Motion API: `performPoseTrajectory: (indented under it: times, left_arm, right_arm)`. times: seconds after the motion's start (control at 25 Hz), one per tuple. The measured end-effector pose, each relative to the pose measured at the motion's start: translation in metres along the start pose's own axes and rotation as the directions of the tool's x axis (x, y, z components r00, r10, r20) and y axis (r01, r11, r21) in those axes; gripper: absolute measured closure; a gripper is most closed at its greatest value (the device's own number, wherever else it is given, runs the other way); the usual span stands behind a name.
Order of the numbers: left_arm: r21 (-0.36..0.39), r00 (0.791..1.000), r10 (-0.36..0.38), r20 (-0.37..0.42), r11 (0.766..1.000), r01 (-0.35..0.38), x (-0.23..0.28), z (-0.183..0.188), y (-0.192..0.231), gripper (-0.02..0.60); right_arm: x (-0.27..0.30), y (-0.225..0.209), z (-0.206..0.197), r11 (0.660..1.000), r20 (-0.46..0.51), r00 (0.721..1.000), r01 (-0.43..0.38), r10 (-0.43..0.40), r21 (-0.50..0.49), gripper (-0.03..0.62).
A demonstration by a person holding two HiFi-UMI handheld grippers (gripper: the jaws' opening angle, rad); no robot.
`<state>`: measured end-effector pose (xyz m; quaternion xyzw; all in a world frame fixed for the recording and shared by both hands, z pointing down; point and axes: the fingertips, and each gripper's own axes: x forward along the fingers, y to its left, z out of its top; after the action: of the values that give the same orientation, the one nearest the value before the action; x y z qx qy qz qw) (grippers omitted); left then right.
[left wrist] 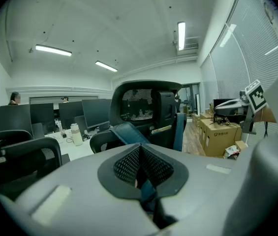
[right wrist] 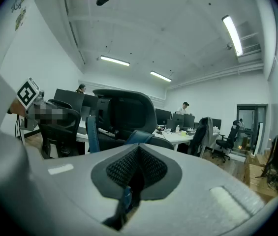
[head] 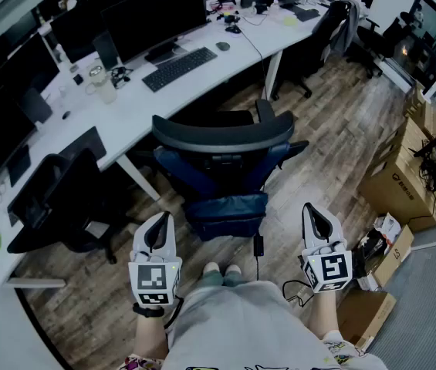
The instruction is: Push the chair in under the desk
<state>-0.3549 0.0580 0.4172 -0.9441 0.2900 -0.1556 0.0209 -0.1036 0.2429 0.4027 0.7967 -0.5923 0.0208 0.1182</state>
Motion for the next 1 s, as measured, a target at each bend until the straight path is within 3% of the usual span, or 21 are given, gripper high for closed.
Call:
performPoseTrajectory:
  times: [0.24, 0.36, 0.6, 1.0]
  left_arm:
    - [0.008, 1.000, 0.008, 0.002, 1.000, -0.008, -0.003, -0.001, 0.000, 0.570]
    - [0.018, 1.000, 0.017, 0.000, 1.000, -0.017, -0.005, -0.001, 0.000, 0.525]
    - [0.043, 0.999, 0.041, 0.018, 0.998, -0.041, -0.006, 0.001, 0.003, 0.497]
    - [0.169, 0.998, 0.057, 0.006, 0.984, -0.057, 0.003, 0.006, 0.022, 0.418]
  right_arm:
    - [-0.005, -0.004, -0.001, 1.000, 0.017, 1.000, -0.011, 0.011, -0.015, 0.592]
    - [-0.005, -0.010, -0.001, 1.000, 0.030, 0.999, -0.019, 0.019, -0.016, 0.591]
    - [-0.001, -0.019, -0.005, 0.998, 0.036, 0.997, -0.064, 0.065, -0.023, 0.515]
    - [0.019, -0.029, -0.002, 0.988, 0.021, 0.992, -0.123, 0.125, -0.095, 0.440]
